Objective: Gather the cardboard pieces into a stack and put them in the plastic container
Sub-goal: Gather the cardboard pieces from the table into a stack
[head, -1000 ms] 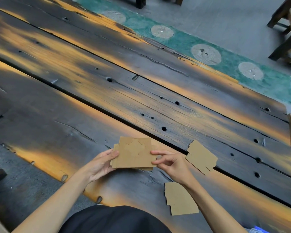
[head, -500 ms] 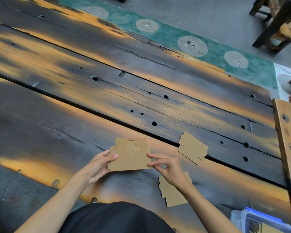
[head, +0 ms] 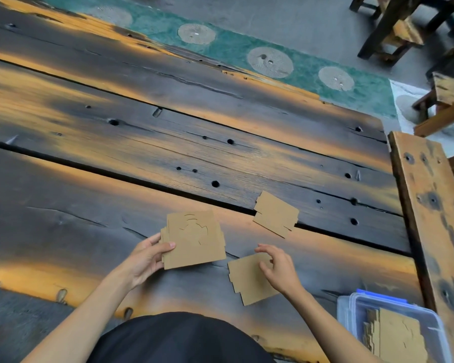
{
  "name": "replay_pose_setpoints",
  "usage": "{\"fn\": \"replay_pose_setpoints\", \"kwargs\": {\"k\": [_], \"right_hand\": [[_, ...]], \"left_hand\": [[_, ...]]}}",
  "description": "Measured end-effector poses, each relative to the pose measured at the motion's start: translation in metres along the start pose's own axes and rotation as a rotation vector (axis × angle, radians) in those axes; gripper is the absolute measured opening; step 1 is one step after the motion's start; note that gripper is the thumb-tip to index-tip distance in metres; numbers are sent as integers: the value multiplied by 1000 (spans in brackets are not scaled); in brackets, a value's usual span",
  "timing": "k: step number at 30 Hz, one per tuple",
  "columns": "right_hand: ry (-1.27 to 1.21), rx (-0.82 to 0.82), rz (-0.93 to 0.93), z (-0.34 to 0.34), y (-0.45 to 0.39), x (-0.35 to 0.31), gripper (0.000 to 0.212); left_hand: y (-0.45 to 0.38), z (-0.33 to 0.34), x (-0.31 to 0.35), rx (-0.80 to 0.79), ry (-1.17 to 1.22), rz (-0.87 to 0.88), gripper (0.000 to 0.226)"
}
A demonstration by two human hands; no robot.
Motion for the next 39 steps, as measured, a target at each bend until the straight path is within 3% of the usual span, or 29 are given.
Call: {"fn": "replay_pose_setpoints", "kwargs": {"k": [5, 7, 11, 15, 20, 23, 28, 32, 35, 39], "right_hand": [[302, -396, -78, 27, 12, 28, 100], [401, -448, -156, 36, 13, 28, 116], [480, -392, -250, 41, 8, 26, 127], [469, -306, -239, 34, -2, 23, 115], [222, -316, -156, 9, -13, 20, 45], [30, -261, -98, -14, -14, 19, 19], [-217, 9, -60, -50, -18, -4, 31], [-319, 160, -283, -54, -11, -63, 39], [-253, 221, -498, -45, -4, -111, 41], [-110, 255, -619, -28, -3, -149, 45]], "left_hand": [[0, 4, -18, 31, -7, -19, 46], [0, 6, -25, 38, -19, -26, 46], [3, 5, -32, 65, -19, -32, 46], [6, 4, -36, 81, -4, -28, 45], [8, 5, -34, 90, 10, -13, 44], [7, 5, -33, 94, 15, -10, 42], [4, 7, -28, 87, 33, -4, 43], [3, 16, -24, 52, 36, -6, 45], [5, 26, -17, -14, 41, -3, 48], [12, 34, -4, -115, 91, 16, 47]]}}
Point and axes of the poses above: each hand's wrist, its own y-axis away from the middle knuckle, its own z-axis out of the palm, x = y × z, the point moved 7 cm from there along -y, towards the middle knuckle, and after that the axes turned 6 degrees about x, right-handed, at the moved point
